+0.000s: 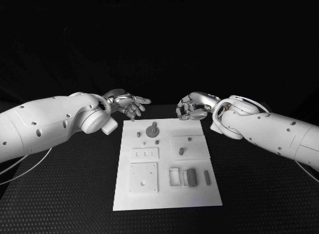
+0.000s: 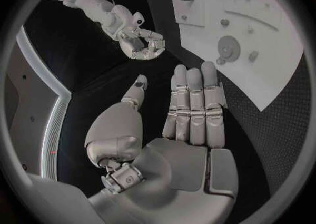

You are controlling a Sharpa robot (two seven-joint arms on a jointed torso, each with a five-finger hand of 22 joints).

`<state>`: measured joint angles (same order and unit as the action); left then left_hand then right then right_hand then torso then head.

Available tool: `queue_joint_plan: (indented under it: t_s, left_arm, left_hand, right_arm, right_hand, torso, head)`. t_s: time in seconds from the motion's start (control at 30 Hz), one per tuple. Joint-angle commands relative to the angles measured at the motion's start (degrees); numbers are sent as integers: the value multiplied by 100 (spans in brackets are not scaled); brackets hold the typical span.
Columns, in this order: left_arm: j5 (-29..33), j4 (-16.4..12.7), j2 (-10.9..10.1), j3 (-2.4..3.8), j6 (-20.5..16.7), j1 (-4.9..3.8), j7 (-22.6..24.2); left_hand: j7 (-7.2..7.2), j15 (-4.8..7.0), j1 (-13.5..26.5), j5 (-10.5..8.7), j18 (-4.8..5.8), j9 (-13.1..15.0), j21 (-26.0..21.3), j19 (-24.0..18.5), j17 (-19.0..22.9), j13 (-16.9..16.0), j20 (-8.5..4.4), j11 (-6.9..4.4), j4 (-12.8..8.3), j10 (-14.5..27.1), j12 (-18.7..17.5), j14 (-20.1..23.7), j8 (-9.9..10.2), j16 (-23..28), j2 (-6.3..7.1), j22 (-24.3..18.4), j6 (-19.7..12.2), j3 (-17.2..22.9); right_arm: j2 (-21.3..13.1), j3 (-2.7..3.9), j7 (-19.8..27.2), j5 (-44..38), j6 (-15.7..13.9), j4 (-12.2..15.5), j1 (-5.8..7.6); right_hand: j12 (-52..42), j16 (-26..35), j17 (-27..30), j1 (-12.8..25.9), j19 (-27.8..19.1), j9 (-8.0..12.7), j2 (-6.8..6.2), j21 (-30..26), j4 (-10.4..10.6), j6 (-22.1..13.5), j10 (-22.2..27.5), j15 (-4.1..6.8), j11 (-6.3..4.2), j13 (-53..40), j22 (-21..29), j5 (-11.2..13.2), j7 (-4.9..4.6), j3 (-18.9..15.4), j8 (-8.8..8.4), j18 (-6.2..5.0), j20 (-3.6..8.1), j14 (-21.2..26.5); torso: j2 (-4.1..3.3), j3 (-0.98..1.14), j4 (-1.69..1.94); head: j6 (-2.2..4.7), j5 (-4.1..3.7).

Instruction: Assemble the parts on the task board

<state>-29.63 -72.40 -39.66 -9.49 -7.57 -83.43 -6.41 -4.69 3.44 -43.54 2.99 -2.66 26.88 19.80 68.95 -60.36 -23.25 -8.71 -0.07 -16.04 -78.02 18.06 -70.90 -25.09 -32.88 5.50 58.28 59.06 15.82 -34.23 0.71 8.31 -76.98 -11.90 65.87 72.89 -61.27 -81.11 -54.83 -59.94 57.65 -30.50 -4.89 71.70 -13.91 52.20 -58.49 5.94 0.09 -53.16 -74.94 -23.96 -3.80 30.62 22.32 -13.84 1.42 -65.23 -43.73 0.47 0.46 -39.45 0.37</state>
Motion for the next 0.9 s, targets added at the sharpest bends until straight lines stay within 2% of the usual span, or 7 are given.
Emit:
queue_joint_plan:
  t_s: [0.03,0.1,0.2,0.27,0.37,0.57,0.9]
  left_arm:
    - [-208,-12,135,-12,21,2,-516]
    - [-206,-35,180,-32,18,2,-550]
    - [-179,-187,178,-222,-51,1,-585]
    - [-178,-245,212,-231,-83,1,-647]
    - [-178,-362,193,-264,-63,3,-727]
    - [-194,-543,151,-368,-64,3,-774]
    - [-87,-625,85,-378,-114,5,-691]
  left_hand:
    - [-34,31,-345,-20,-80,19,131,15,-131,-158,-31,-20,-41,95,131,62,30,-222,120,172,-8,-4]
    - [-28,53,-440,-20,-64,39,250,-46,-231,-338,-64,-28,-36,203,283,164,67,-437,115,354,21,-57]
    - [-17,82,-390,-19,-56,71,360,-111,-246,-575,-99,-38,-14,341,475,259,125,-669,85,549,70,-119]
    - [-13,87,-270,-15,-58,77,369,-128,-227,-624,-107,-42,31,373,511,282,144,-710,57,579,80,-128]
    - [-15,87,-60,-19,-60,77,365,-167,-188,-683,-112,-38,132,436,543,329,187,-755,23,613,77,-123]
    - [-15,92,3,-19,-63,80,370,-189,-144,-734,-116,-38,134,475,572,359,221,-809,48,650,90,-83]
    - [-35,78,67,-19,-58,76,341,-241,-57,-770,-105,-16,110,551,564,429,288,-844,73,676,66,-18]
  right_arm:
    - [116,-2,-635,-525,269,160,0]
    - [180,-6,-729,-585,311,216,0]
    - [292,-35,-899,-668,349,328,-3]
    - [315,-45,-980,-668,358,416,-7]
    - [396,-56,-1062,-673,327,470,-16]
    - [468,-57,-1153,-673,292,501,-17]
    - [538,-86,-1174,-672,324,474,-68]
  right_hand:
    - [-12,-13,11,85,14,-97,-22,7,51,248,-29,20,-21,10,-51,-22,-238,-4,-26,-116,35,-28]
    - [-12,-11,12,104,19,-98,-47,3,70,250,-32,20,-21,14,-47,-22,-239,-4,-34,-116,39,-34]
    - [-13,-10,13,113,24,-99,-57,1,80,253,-36,21,-22,17,-44,-22,-238,-3,-38,-116,42,-38]
    - [-13,-9,14,119,27,-100,-63,0,87,255,-38,21,-22,18,-42,-22,-238,-2,-41,-116,44,-41]
    - [-13,-5,16,140,35,-104,-82,-4,106,266,-42,23,-24,23,-37,-22,-235,-2,-45,-116,50,-48]
    - [-20,-4,20,139,54,-116,-79,-5,119,303,-62,32,-35,29,-30,-24,-223,18,-41,-116,63,-69]
    - [-27,-5,23,128,78,-128,-58,-4,124,336,-88,45,-49,38,-25,-24,-210,42,-41,-116,79,-98]
  torso:
    - [110,-4,-25]
    - [122,-9,-31]
    - [132,-11,-37]
    - [140,-11,-39]
    - [142,-19,-23]
    - [137,-29,-6]
    - [116,-11,-29]
  head:
    - [-35,64]
    - [-42,84]
    - [-56,97]
    - [-92,80]
    - [-78,76]
    - [-94,76]
    - [-113,97]
